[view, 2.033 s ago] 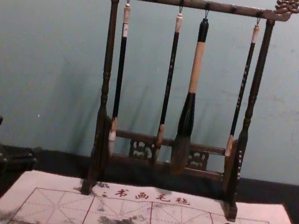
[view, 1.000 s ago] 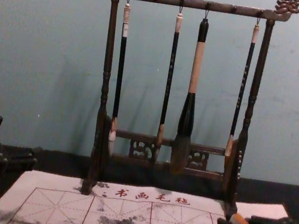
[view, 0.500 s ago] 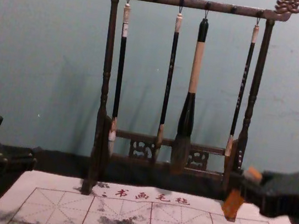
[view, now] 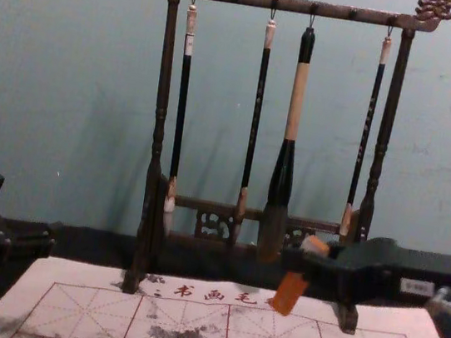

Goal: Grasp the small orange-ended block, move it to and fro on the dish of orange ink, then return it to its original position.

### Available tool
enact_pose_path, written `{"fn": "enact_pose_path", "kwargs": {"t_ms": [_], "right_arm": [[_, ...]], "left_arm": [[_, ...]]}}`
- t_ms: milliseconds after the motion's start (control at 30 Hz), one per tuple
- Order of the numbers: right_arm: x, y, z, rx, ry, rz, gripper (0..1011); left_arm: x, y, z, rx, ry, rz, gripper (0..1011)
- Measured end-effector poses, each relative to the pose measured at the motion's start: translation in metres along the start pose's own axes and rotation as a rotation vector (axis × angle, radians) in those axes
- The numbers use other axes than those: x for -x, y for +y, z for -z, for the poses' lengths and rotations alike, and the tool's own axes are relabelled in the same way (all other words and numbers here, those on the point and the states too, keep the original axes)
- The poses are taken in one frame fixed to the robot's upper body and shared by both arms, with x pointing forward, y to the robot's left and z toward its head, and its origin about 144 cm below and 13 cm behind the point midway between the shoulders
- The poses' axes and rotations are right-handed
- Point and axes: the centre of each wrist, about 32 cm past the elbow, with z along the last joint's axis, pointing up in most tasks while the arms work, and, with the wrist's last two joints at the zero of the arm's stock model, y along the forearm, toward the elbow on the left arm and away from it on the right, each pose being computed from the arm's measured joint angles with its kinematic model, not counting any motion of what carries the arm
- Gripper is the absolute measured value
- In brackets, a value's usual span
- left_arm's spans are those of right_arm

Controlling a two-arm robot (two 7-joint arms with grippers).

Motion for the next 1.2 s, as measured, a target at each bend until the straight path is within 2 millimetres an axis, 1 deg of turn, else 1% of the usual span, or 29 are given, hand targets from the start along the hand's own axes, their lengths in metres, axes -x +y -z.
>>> {"fn": "enact_pose_path", "kwargs": {"t_ms": [33,200,400,800,1200], "right_arm": [[-0.002,0.005,-0.001,0.007,0.001,-0.027,110],[-0.005,0.016,0.0,0.032,0.001,-0.089,111],[-0.005,0.025,0.003,0.05,0.0,-0.149,110],[-0.006,0.034,0.007,0.094,-0.01,-0.231,111],[-0.011,0.042,0.009,0.139,-0.032,-0.25,111]], "left_arm": [[0.0,0.0,0.0,0.0,0.0,0.0,1001],[0.0,0.0,0.0,0.0,0.0,0.0,1001],[0.0,0.0,0.0,0.0,0.0,0.0,1001],[0.0,0.0,0.0,0.0,0.0,0.0,1001],[0.0,0.0,0.0,0.0,0.0,0.0,1001]]}}
